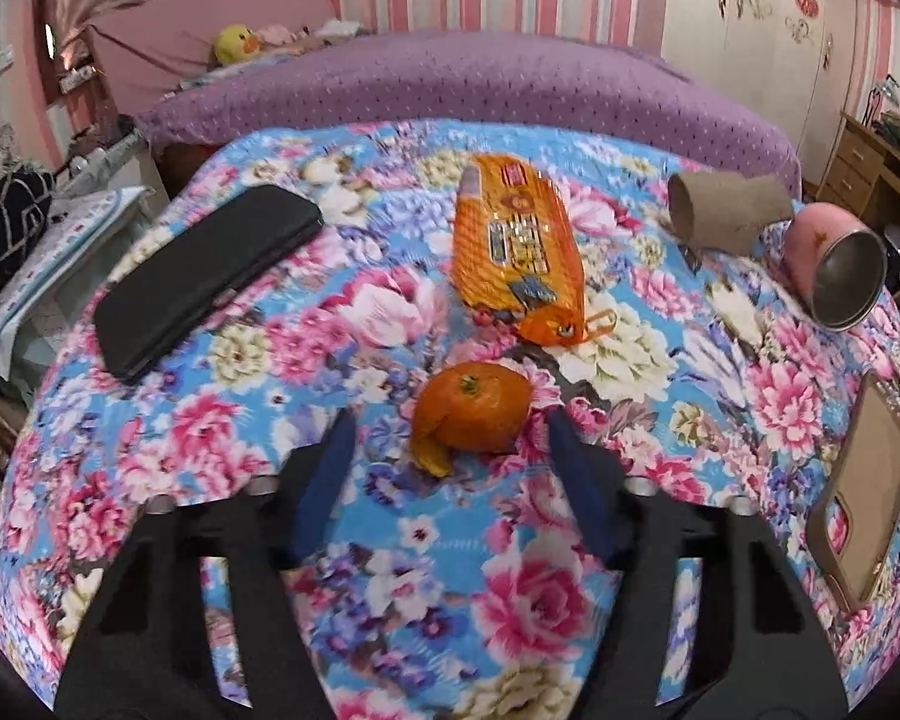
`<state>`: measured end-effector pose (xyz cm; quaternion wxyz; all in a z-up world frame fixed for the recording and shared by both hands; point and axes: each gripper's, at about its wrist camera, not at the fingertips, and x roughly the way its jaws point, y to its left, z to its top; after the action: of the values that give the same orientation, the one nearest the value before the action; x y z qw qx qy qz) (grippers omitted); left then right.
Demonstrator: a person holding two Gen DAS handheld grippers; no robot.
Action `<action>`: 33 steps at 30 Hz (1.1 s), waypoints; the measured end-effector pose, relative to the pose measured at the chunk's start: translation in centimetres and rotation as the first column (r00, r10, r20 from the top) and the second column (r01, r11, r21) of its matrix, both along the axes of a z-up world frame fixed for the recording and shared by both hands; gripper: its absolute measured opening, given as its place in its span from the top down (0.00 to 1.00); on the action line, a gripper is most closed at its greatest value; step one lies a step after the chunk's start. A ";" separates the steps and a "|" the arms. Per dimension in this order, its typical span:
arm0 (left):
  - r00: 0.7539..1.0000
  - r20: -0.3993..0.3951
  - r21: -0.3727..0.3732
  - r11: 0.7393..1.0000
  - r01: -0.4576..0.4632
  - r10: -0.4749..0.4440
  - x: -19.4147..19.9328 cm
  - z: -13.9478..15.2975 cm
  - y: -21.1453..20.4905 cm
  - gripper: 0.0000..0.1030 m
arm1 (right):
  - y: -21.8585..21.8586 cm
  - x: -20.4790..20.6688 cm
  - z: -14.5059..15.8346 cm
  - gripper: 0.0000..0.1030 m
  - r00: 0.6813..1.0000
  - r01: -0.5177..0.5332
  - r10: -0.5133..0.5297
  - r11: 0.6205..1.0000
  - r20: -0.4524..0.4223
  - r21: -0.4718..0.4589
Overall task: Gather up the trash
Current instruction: 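Move both tools back over the bed and grasp the orange fruit with the left tool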
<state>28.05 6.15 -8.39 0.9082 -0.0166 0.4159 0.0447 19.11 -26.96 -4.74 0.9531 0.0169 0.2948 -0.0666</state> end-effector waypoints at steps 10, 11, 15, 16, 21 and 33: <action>0.997 0.057 -0.029 0.998 0.047 -0.045 -1.0 1.1 0.1 0.73 | 2.8 0.5 -0.4 0.04 0.998 -0.059 0.058 0.997 -0.013 -0.041; 0.996 0.071 -0.019 0.999 0.050 -0.048 -1.3 1.5 0.2 0.73 | 3.3 0.5 -0.3 0.04 0.998 -0.070 0.070 0.996 -0.011 -0.047; 0.993 0.115 -0.025 0.999 0.041 -0.038 -2.0 2.9 1.7 0.74 | 5.1 0.7 -0.1 0.04 0.995 -0.104 0.104 0.992 -0.009 -0.065; 0.992 0.124 -0.027 0.999 0.027 -0.023 -2.2 3.2 2.3 0.74 | 5.7 0.8 0.0 0.04 0.993 -0.115 0.115 0.991 -0.006 -0.066; 0.988 0.152 -0.027 0.999 -0.034 0.038 -2.4 4.1 5.3 0.74 | 9.5 2.8 0.9 0.04 0.986 -0.169 0.169 0.980 -0.006 -0.109; 0.955 0.256 -0.048 0.989 -0.140 0.148 -2.3 7.6 9.9 0.74 | 17.7 11.9 4.4 0.04 0.963 -0.261 0.268 0.950 0.022 -0.170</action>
<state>25.74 16.03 -0.75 0.9487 -0.0659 0.2918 0.1020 31.04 -9.27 -0.31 0.9578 -0.1006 0.2665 0.0379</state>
